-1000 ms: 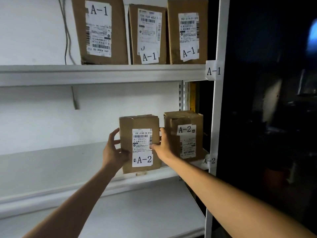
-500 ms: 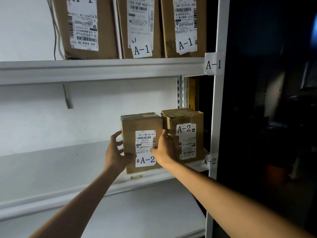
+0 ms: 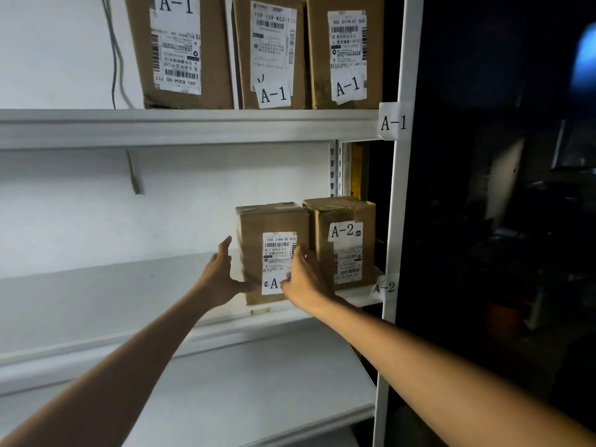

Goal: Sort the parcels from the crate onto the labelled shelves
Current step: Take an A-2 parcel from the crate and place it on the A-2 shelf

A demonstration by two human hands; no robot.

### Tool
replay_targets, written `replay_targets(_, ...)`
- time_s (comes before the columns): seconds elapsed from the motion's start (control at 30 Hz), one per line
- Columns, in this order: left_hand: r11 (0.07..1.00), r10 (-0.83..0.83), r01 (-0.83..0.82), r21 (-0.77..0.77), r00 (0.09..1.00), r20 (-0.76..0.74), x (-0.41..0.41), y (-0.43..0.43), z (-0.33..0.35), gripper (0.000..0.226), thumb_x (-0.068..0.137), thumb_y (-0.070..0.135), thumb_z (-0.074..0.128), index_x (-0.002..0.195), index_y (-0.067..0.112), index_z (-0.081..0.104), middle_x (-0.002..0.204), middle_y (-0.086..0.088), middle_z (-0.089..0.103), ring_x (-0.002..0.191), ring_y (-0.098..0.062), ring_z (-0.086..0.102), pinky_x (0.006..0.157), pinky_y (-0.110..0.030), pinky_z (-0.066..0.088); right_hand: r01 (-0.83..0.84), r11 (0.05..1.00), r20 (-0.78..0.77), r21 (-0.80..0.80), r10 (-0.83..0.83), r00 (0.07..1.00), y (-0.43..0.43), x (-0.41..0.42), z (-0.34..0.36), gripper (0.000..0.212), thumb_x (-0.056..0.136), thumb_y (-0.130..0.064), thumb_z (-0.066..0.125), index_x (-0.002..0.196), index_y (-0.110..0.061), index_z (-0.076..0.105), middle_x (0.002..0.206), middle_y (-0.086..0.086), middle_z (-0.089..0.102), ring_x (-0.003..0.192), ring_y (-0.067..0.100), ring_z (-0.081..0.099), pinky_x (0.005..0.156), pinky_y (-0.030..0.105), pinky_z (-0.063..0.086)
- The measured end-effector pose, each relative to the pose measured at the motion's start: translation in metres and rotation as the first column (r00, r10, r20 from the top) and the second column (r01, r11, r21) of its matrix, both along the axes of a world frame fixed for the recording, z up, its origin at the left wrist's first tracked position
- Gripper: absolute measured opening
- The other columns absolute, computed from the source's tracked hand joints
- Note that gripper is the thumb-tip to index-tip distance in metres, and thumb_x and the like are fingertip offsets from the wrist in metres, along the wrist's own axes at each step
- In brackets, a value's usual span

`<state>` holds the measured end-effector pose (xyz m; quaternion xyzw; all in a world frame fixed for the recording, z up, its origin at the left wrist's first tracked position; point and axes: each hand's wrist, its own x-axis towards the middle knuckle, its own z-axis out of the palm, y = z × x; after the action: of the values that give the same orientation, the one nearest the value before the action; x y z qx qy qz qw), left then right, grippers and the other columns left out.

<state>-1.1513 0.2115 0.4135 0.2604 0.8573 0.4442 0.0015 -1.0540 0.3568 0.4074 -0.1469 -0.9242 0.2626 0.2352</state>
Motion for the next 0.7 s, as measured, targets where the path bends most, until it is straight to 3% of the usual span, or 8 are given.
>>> replay_targets(0.13,0.972,0.012,-0.051,-0.228,0.985,-0.170,0.019,-0.035,0.008,0.069,0.069,0.016,0.083,0.130,0.013,0.050,0.117,-0.011,0.058,0.104,-0.025,0.056,0.093,-0.034,0.047,-0.108,0.992,0.093,0.070,0.102,0.990,-0.022,0.008,0.006,0.043,0.082,-0.006,0.064,0.121,-0.002,0.047,0.126,0.013,0.051,0.114,0.029,0.052,0.092,0.039,0.049)
replay_targets(0.2,0.953,0.012,-0.069,-0.294,0.981,-0.194,0.027,-0.058,0.013,0.054,0.071,0.017,0.081,0.120,0.015,0.058,0.105,-0.004,0.061,0.093,-0.021,0.059,0.089,-0.035,0.050,-0.185,0.980,0.125,0.080,0.174,0.977,-0.042,0.009,0.011,0.028,0.081,-0.010,0.064,0.105,-0.006,0.051,0.115,0.012,0.056,0.106,0.030,0.056,0.083,0.038,0.049)
replay_targets(0.3,0.927,0.052,-0.122,-0.355,0.978,-0.200,0.039,-0.094,0.019,0.042,0.072,0.021,0.080,0.110,0.018,0.063,0.100,0.001,0.063,0.090,-0.021,0.063,0.089,-0.038,0.051,-0.295,0.952,0.175,0.086,0.277,0.945,-0.079,0.006,0.018,0.037,0.081,-0.021,0.064,0.112,-0.009,0.048,0.115,0.009,0.055,0.103,0.028,0.056,0.081,0.038,0.049)
replay_targets(0.47,0.890,0.167,-0.226,-0.396,0.970,-0.177,0.057,-0.170,0.016,0.033,0.075,0.027,0.078,0.105,0.021,0.065,0.097,0.003,0.067,0.087,-0.018,0.065,0.087,-0.035,0.052,-0.455,0.874,0.256,0.170,0.406,0.877,-0.153,-0.005,0.026,0.044,0.079,-0.020,0.067,0.117,-0.006,0.048,0.119,0.011,0.054,0.103,0.029,0.055,0.089,0.044,0.049)
replay_targets(0.6,0.824,0.304,-0.353,-0.443,0.936,-0.180,0.081,-0.246,0.006,0.031,0.076,0.028,0.076,0.104,0.019,0.066,0.099,0.002,0.070,0.093,-0.018,0.063,0.084,-0.031,0.051,-0.605,0.763,0.317,0.227,0.529,0.787,-0.228,-0.007,0.026,0.051,0.078,-0.023,0.070,0.118,-0.006,0.046,0.119,0.012,0.054,0.102,0.029,0.055,0.087,0.043,0.049)
replay_targets(0.7,0.744,0.466,-0.488,-0.457,0.869,-0.169,0.110,-0.315,-0.005,0.032,0.076,0.028,0.075,0.105,0.019,0.066,0.101,0.001,0.069,0.094,-0.020,0.064,0.080,-0.028,0.050,-0.721,0.653,0.343,0.232,0.638,0.689,-0.300,-0.007,0.023,0.053,0.077,-0.025,0.071,0.118,-0.008,0.043,0.116,0.012,0.053,0.098,0.028,0.054,0.078,0.035,0.047)
